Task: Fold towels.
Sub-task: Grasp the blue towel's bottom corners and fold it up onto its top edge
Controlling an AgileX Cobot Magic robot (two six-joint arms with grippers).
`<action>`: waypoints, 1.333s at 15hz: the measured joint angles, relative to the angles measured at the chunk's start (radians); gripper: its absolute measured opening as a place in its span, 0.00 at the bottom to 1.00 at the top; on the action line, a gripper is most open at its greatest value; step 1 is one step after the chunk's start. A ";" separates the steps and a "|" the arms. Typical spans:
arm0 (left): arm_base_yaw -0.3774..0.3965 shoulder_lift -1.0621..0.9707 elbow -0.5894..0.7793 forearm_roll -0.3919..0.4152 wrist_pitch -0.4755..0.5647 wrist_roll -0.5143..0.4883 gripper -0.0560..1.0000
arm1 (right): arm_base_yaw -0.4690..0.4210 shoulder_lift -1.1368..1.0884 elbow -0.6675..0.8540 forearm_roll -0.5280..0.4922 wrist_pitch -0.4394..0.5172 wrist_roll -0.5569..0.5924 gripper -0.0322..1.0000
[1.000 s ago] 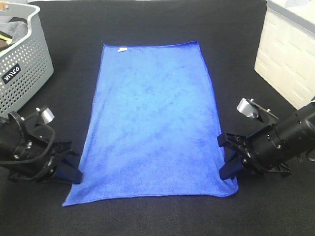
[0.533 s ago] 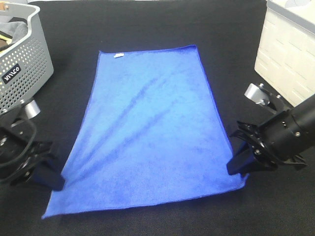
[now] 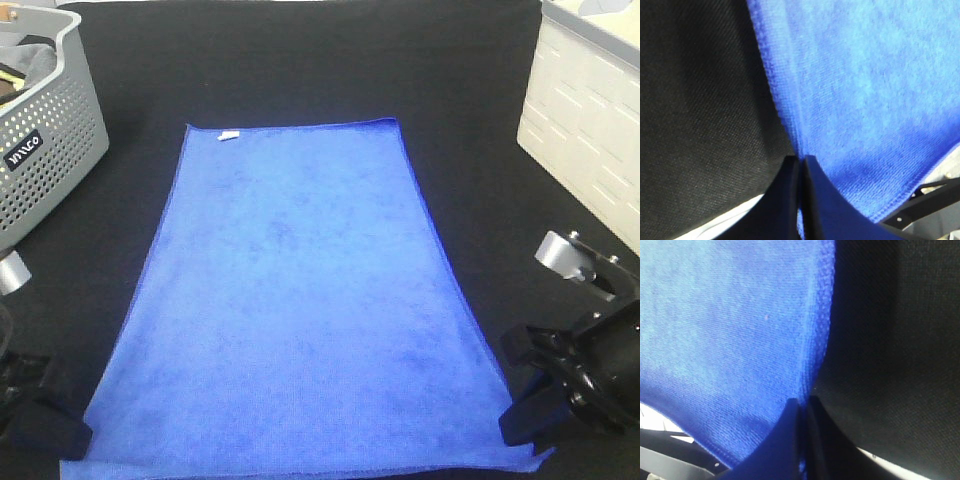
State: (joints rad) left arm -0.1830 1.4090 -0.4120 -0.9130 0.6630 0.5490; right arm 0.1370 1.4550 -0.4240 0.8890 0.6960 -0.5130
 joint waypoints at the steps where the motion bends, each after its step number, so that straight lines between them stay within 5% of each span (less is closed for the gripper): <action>1: 0.000 -0.010 0.000 -0.003 -0.013 -0.006 0.05 | 0.000 -0.020 0.000 0.000 -0.007 0.000 0.03; 7: 0.000 -0.003 -0.110 -0.038 -0.210 -0.010 0.05 | 0.000 0.068 -0.236 -0.056 -0.019 -0.008 0.03; 14: 0.000 0.297 -0.475 0.015 -0.276 -0.010 0.05 | 0.000 0.374 -0.745 -0.103 0.038 0.032 0.03; 20: 0.043 0.579 -0.871 0.024 -0.297 -0.030 0.05 | 0.000 0.695 -1.261 -0.263 0.110 0.166 0.03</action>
State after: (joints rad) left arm -0.1400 1.9880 -1.2830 -0.8890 0.3660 0.5190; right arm 0.1370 2.1500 -1.6850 0.6260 0.8060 -0.3470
